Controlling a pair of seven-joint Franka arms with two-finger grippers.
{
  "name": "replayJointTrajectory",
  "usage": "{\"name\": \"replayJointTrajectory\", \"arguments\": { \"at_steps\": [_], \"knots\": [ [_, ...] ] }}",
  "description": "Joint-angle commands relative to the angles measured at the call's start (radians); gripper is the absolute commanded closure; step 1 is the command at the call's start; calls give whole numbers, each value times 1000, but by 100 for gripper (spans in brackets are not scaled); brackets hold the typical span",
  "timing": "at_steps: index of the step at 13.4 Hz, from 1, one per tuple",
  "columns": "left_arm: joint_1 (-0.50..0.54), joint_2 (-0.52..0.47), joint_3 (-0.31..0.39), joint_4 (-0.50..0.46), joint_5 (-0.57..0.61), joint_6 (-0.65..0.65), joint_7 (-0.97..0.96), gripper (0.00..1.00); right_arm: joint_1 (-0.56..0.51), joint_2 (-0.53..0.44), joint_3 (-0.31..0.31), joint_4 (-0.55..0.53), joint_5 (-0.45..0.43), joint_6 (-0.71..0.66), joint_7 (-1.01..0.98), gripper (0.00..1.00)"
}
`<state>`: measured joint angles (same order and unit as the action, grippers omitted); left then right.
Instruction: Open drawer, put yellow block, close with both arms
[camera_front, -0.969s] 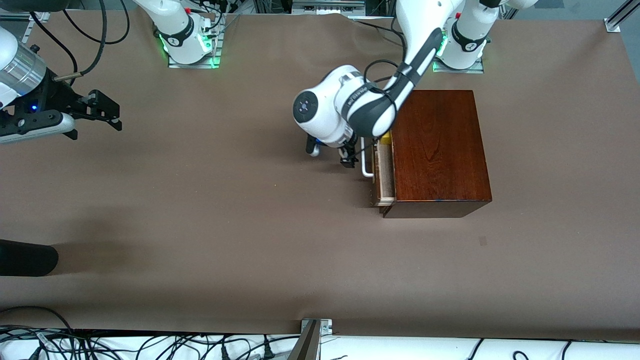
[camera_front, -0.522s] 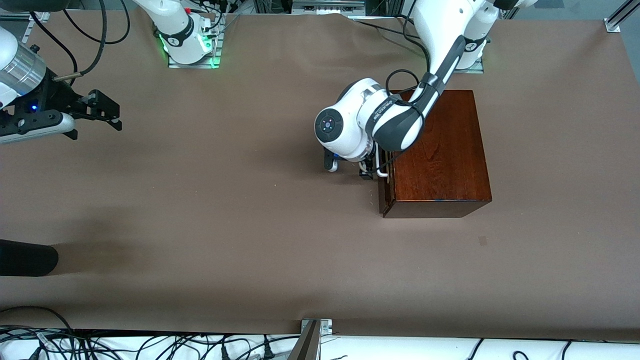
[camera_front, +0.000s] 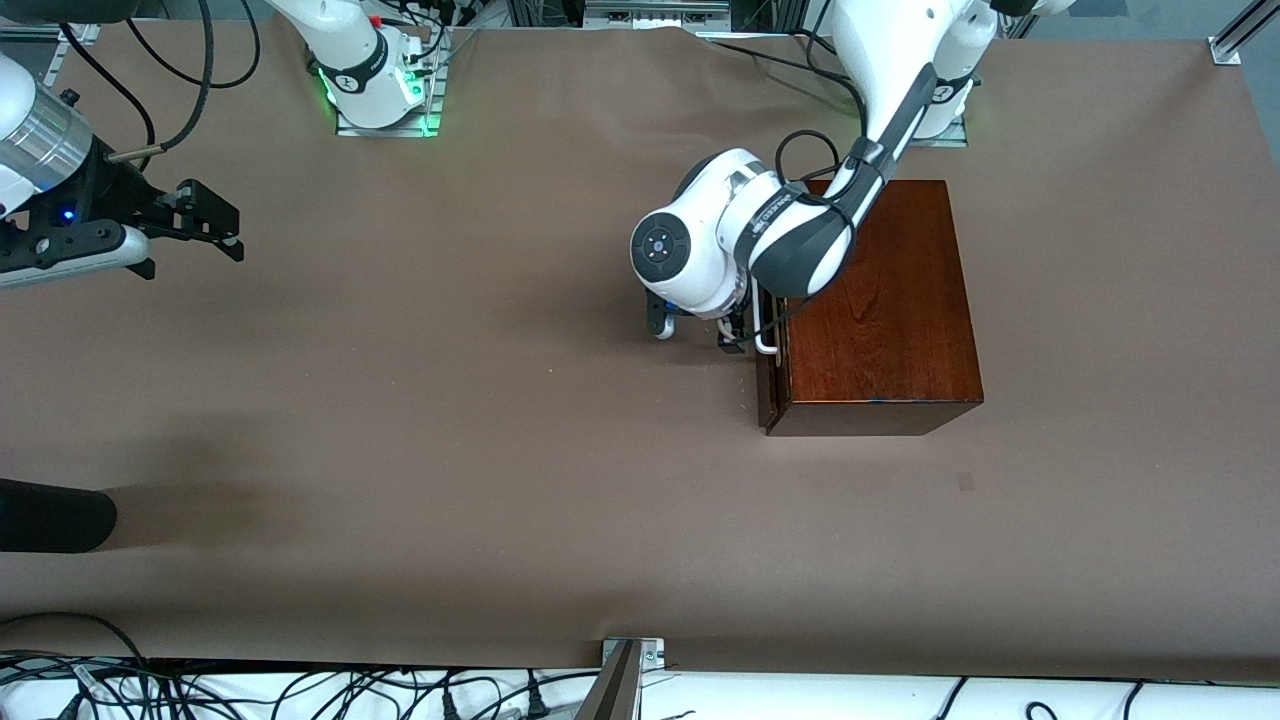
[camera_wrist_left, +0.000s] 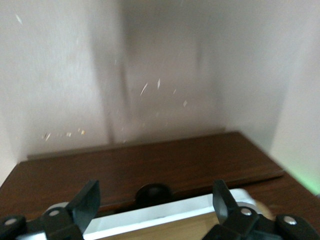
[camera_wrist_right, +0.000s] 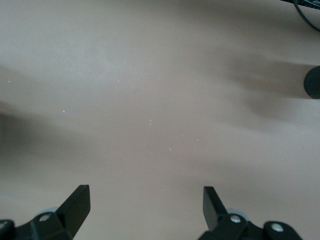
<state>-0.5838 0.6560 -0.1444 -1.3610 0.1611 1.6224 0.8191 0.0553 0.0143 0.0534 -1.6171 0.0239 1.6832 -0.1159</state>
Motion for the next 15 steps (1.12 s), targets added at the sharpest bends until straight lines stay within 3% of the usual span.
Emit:
{"name": "replayJointTrajectory", "arguments": {
  "at_steps": [1,3,5,8,13,15],
  "knots": [
    [63,-93,2,17,-128,-35,-47,0,-5,3,5,17,16,-19,12,0],
    [132,-162,2,17,-185,-45,-98,0,-5,3,3,17,17,-19,13,0],
    [223,-211,0,20,-187,-149,-91,0,-5,3,3,17,16,-19,12,0],
    [343,-228,14,127,-172,-303,-101,0,-5,3,3,17,16,-20,10,0],
    [395,-225,155,241,-91,-351,-124,0,-5,3,2,16,16,-30,13,0],
    [395,-248,215,220,-103,-297,-193,0,-5,3,2,17,17,-31,13,0]
  ]
}}
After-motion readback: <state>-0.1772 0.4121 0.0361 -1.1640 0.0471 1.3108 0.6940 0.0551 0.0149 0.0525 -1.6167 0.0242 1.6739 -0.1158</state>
